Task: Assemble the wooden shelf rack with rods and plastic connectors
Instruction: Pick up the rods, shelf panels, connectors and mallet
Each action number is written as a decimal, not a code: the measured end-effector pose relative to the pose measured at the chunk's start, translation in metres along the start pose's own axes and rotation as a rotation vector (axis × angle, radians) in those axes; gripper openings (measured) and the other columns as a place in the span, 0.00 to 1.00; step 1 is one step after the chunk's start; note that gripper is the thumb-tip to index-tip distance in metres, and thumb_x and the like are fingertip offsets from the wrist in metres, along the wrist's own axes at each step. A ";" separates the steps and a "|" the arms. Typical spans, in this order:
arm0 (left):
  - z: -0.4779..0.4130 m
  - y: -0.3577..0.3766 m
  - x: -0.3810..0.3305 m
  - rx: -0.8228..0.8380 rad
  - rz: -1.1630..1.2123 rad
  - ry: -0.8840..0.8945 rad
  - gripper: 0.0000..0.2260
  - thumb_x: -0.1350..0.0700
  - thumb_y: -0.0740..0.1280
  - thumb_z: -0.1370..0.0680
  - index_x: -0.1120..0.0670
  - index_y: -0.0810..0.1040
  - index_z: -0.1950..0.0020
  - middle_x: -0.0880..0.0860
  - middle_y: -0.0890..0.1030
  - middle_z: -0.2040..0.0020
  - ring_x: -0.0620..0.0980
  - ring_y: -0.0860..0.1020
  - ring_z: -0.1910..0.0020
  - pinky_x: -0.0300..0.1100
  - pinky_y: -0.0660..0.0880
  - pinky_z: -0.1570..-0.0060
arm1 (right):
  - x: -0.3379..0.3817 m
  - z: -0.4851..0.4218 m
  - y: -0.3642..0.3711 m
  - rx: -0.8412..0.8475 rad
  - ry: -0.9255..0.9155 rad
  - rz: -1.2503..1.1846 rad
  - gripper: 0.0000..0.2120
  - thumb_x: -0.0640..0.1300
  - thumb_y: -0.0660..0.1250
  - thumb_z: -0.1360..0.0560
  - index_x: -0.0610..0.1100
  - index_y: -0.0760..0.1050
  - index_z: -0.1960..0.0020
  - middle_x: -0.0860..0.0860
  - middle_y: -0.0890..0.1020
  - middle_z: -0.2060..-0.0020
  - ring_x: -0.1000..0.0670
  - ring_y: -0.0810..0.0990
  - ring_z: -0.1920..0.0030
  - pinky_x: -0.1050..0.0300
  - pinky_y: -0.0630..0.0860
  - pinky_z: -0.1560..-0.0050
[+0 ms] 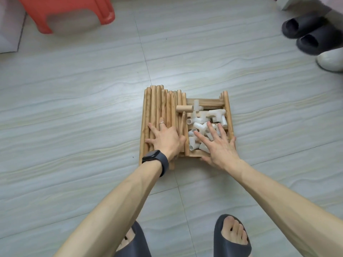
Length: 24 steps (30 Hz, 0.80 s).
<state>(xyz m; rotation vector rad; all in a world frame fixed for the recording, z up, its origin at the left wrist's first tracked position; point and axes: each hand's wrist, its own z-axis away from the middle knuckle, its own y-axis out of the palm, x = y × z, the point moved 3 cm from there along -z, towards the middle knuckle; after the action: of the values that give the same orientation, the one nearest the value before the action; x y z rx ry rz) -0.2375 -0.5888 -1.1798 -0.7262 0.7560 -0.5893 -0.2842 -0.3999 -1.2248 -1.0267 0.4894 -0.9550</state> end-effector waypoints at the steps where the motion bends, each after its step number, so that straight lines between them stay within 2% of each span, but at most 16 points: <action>1: -0.003 -0.004 -0.002 -0.022 0.064 -0.003 0.10 0.47 0.64 0.21 0.51 0.80 0.48 0.57 0.54 0.19 0.65 0.42 0.20 0.73 0.52 0.29 | 0.000 0.000 -0.005 -0.017 0.005 -0.002 0.44 0.68 0.66 0.26 0.69 0.40 0.21 0.51 0.35 0.19 0.41 0.32 0.20 0.22 0.44 0.28; 3: -0.004 -0.012 -0.002 -0.067 0.155 0.020 0.10 0.45 0.64 0.21 0.49 0.81 0.51 0.58 0.61 0.21 0.58 0.48 0.20 0.63 0.54 0.26 | 0.004 0.006 -0.019 -0.181 0.022 -0.108 0.37 0.70 0.61 0.27 0.64 0.57 0.21 0.48 0.47 0.18 0.43 0.40 0.19 0.30 0.43 0.24; 5: 0.000 -0.018 -0.002 -0.077 0.187 0.075 0.09 0.42 0.66 0.21 0.45 0.80 0.53 0.58 0.65 0.24 0.54 0.53 0.21 0.55 0.57 0.27 | 0.009 0.013 -0.036 -0.382 0.092 -0.377 0.34 0.71 0.57 0.28 0.56 0.71 0.27 0.49 0.67 0.24 0.48 0.58 0.23 0.46 0.57 0.24; 6: 0.003 -0.021 -0.005 -0.061 0.204 0.108 0.08 0.41 0.66 0.21 0.43 0.79 0.54 0.58 0.67 0.25 0.53 0.56 0.22 0.52 0.58 0.27 | 0.012 0.015 -0.042 -0.405 0.145 -0.567 0.34 0.72 0.56 0.28 0.54 0.75 0.31 0.52 0.74 0.31 0.55 0.68 0.30 0.55 0.64 0.31; 8: 0.012 -0.023 -0.014 -0.019 0.208 0.195 0.07 0.39 0.67 0.22 0.41 0.77 0.55 0.57 0.71 0.28 0.51 0.60 0.23 0.48 0.60 0.30 | 0.020 0.016 -0.054 -0.297 0.214 -0.994 0.29 0.73 0.58 0.26 0.53 0.80 0.39 0.59 0.82 0.44 0.66 0.78 0.48 0.70 0.70 0.48; 9: 0.017 -0.022 -0.020 -0.002 0.186 0.253 0.07 0.39 0.67 0.22 0.41 0.78 0.55 0.56 0.71 0.28 0.52 0.61 0.24 0.48 0.61 0.31 | 0.024 0.015 -0.058 -0.237 0.219 -1.166 0.25 0.71 0.60 0.24 0.52 0.81 0.44 0.59 0.85 0.50 0.65 0.82 0.54 0.71 0.72 0.55; 11: 0.026 -0.018 -0.033 0.029 0.103 0.385 0.09 0.38 0.66 0.22 0.41 0.79 0.50 0.55 0.69 0.27 0.52 0.61 0.24 0.49 0.62 0.31 | 0.022 0.014 -0.061 -0.261 0.262 -1.312 0.17 0.62 0.64 0.20 0.49 0.81 0.51 0.56 0.87 0.58 0.58 0.85 0.60 0.62 0.77 0.59; 13: 0.033 -0.014 -0.042 0.020 -0.052 0.511 0.12 0.37 0.64 0.21 0.41 0.80 0.45 0.55 0.69 0.26 0.52 0.60 0.24 0.50 0.62 0.29 | 0.010 0.019 -0.063 -0.386 0.367 -1.316 0.12 0.54 0.65 0.19 0.47 0.79 0.55 0.55 0.86 0.63 0.52 0.85 0.62 0.51 0.81 0.56; 15: 0.031 -0.012 -0.044 -0.039 -0.243 0.563 0.16 0.35 0.62 0.21 0.41 0.77 0.40 0.55 0.66 0.23 0.56 0.57 0.21 0.54 0.58 0.25 | -0.014 0.028 -0.058 -0.484 0.478 -1.220 0.11 0.52 0.62 0.18 0.47 0.76 0.55 0.54 0.85 0.64 0.48 0.85 0.59 0.48 0.80 0.54; 16: 0.028 -0.011 -0.041 -0.060 -0.317 0.537 0.19 0.34 0.62 0.22 0.41 0.74 0.35 0.55 0.62 0.21 0.58 0.54 0.20 0.59 0.56 0.24 | -0.029 0.035 -0.052 -0.504 0.540 -1.128 0.11 0.51 0.60 0.17 0.46 0.75 0.53 0.53 0.84 0.61 0.45 0.84 0.55 0.49 0.76 0.53; 19: 0.016 -0.009 -0.010 -0.067 -0.410 0.322 0.34 0.29 0.64 0.26 0.38 0.59 0.23 0.55 0.49 0.17 0.64 0.46 0.19 0.73 0.50 0.27 | -0.079 0.058 -0.015 -0.441 0.784 -0.884 0.13 0.49 0.54 0.15 0.41 0.72 0.41 0.40 0.81 0.46 0.36 0.77 0.42 0.47 0.70 0.46; 21: 0.010 -0.009 0.019 -0.045 -0.394 0.157 0.43 0.24 0.65 0.31 0.34 0.51 0.21 0.55 0.42 0.17 0.66 0.42 0.20 0.79 0.49 0.32 | -0.101 0.076 0.014 -0.334 0.920 -0.775 0.16 0.46 0.53 0.15 0.37 0.68 0.34 0.36 0.75 0.37 0.34 0.74 0.36 0.45 0.70 0.39; 24: 0.007 -0.005 0.056 0.012 -0.289 -0.022 0.53 0.20 0.66 0.40 0.30 0.43 0.22 0.53 0.31 0.20 0.70 0.41 0.21 0.81 0.54 0.35 | -0.120 0.101 0.051 -0.170 0.981 -0.629 0.18 0.40 0.56 0.18 0.36 0.64 0.30 0.35 0.69 0.32 0.32 0.71 0.33 0.43 0.66 0.33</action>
<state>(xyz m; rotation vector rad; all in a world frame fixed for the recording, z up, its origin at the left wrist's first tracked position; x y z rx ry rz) -0.2001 -0.6285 -1.1940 -0.8362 0.6304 -0.8454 -0.2506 -0.2387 -1.2323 -0.8131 1.0971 -2.0234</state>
